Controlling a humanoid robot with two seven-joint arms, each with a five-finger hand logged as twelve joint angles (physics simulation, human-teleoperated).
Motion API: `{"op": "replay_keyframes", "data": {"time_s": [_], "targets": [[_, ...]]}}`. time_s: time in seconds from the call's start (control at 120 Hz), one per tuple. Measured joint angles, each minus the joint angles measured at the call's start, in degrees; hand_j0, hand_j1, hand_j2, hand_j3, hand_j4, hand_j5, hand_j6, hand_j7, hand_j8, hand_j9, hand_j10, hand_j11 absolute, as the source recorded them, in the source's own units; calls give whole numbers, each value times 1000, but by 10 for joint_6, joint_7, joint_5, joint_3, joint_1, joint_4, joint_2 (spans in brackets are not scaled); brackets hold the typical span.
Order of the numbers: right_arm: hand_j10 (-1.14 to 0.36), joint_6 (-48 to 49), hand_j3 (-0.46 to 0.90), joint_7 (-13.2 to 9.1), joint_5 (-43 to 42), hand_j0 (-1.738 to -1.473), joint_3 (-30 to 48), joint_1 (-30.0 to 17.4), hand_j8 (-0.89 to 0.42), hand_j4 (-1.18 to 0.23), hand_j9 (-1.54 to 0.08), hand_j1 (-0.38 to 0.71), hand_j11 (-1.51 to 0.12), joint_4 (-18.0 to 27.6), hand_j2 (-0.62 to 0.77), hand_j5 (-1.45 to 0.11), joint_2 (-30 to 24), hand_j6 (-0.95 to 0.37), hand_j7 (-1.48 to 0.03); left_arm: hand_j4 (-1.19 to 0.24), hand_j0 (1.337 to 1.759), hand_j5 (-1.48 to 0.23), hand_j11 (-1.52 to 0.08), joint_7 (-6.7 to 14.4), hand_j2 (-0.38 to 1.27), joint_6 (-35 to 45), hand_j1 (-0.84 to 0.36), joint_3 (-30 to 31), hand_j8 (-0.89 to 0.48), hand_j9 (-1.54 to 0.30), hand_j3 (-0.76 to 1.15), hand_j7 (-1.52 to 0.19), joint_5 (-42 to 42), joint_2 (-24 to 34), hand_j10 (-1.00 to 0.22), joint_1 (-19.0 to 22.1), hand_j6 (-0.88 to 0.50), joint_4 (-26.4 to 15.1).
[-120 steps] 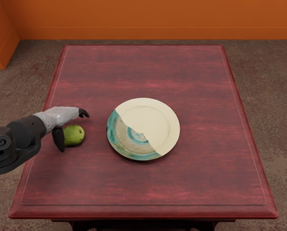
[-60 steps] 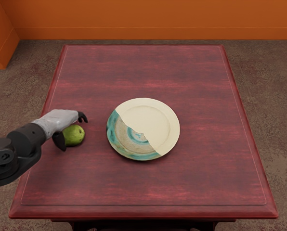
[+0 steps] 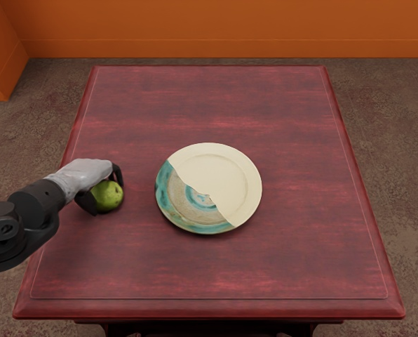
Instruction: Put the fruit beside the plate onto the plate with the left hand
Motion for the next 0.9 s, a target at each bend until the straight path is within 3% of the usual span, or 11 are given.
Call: {"op": "replay_keyframes", "data": {"time_s": [0.25, 0.375, 0.808, 0.9], "targets": [[0, 0, 0, 0, 0, -1658, 0, 0, 0, 0, 0, -349, 0, 0, 0, 0, 0, 0, 0, -583, 1655, -840, -852, 0, 431, 0, -215, 0, -585, -853, 0, -849, 0, 1, -644, 1, -485, 0], [0, 0, 0, 0, 0, -1658, 0, 0, 0, 0, 0, -349, 0, 0, 0, 0, 0, 0, 0, -583, 1652, -883, -915, 0, 378, 1, -198, -1, -569, -917, 0, -905, 4, 1, -680, 4, -468, 0], [0, 0, 0, 0, 0, -1658, 0, 1, 0, 0, 0, -349, 0, 0, 0, 0, 0, 0, 0, -466, 1651, -995, -1007, 0, 462, -4, -265, -26, -482, -1007, 0, -1010, -5, 1, -735, -3, -350, 1], [0, 0, 0, 0, 0, -1658, 0, 0, 0, 0, 0, -349, 0, 0, 0, 0, 0, 0, 0, -452, 1651, -999, -1010, 0, 476, -6, -268, -32, -481, -1010, 0, -1013, -6, -6, -736, -34, -347, 1]]}}
